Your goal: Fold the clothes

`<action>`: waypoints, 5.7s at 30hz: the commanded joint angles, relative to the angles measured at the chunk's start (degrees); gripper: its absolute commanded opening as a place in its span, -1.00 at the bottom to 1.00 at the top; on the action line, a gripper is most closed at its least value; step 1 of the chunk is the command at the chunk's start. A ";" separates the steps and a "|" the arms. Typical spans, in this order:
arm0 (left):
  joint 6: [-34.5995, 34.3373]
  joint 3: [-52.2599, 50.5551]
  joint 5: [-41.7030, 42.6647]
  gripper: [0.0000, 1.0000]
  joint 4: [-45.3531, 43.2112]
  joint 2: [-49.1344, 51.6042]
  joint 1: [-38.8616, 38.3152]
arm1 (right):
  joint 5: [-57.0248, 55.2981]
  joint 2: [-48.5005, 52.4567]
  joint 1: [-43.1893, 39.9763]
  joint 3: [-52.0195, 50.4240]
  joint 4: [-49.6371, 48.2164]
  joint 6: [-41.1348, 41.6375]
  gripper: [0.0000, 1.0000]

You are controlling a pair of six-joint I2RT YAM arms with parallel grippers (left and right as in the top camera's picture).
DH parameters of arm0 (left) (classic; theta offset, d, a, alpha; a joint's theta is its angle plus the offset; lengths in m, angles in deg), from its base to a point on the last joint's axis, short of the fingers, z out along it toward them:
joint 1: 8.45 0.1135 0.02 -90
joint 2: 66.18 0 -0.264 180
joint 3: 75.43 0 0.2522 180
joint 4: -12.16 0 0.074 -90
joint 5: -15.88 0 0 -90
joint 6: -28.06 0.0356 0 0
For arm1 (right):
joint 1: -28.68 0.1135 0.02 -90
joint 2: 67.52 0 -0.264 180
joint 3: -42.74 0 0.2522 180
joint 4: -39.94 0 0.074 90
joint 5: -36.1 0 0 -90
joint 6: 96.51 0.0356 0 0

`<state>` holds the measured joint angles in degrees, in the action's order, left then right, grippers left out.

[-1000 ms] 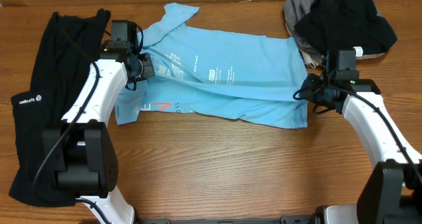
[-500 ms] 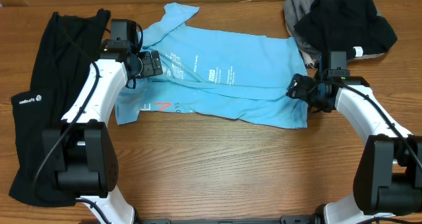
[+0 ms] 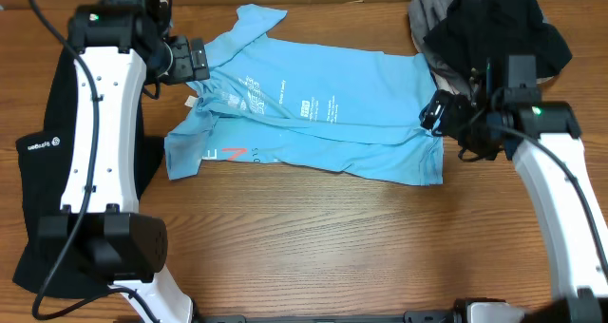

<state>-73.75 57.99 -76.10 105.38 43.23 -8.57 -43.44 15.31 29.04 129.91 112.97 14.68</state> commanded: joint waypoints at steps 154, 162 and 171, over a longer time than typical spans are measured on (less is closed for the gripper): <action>-11.21 -52.30 -8.55 -0.91 -8.72 -12.61 5.46 | -7.91 10.95 -15.93 -18.25 1.07 1.01 -0.93; -14.19 -52.30 -9.46 -0.92 -9.29 -15.26 5.46 | -3.04 10.95 -17.03 -18.25 3.85 1.25 -0.92; -14.16 -52.30 -8.50 -0.92 -11.67 -22.82 5.46 | -1.31 9.57 -14.29 -19.32 3.15 3.15 -0.92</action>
<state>-86.47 4.57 -83.82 94.28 23.93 -3.45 -46.09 26.02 13.53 110.24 116.55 17.04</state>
